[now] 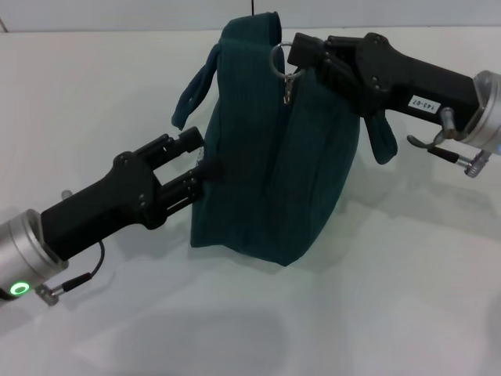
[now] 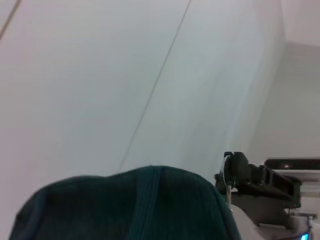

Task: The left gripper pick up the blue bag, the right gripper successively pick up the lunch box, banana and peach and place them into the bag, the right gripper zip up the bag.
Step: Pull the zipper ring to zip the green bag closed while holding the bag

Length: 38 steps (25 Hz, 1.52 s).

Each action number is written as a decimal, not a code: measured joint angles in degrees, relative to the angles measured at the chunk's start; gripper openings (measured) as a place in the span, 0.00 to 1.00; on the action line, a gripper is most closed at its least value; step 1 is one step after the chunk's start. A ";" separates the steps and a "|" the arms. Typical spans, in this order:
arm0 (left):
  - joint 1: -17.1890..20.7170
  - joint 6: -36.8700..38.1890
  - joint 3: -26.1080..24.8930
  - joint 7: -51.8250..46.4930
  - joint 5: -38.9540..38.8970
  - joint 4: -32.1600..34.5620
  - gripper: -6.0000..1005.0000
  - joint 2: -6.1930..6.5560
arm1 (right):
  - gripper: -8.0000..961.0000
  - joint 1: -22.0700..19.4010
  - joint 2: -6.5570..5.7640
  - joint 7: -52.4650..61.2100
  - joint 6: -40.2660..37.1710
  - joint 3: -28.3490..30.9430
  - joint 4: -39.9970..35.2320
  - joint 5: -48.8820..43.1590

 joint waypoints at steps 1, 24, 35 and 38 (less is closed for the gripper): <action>-0.06 -0.19 0.02 0.66 -0.19 -0.11 0.64 -0.03 | 0.03 0.07 0.00 0.00 0.05 -0.02 -0.01 0.08; -4.70 -4.81 0.28 1.94 -0.64 -3.04 0.53 -0.16 | 0.02 0.64 0.00 0.03 1.00 -0.52 -0.13 0.83; -5.45 -4.59 0.37 2.15 -0.28 -2.96 0.20 -0.05 | 0.02 0.46 0.00 0.12 0.97 -0.51 -0.08 1.17; -5.47 -4.53 0.38 2.16 -0.21 -2.95 0.17 -0.01 | 0.03 0.30 0.00 0.19 0.85 -0.51 -0.08 1.62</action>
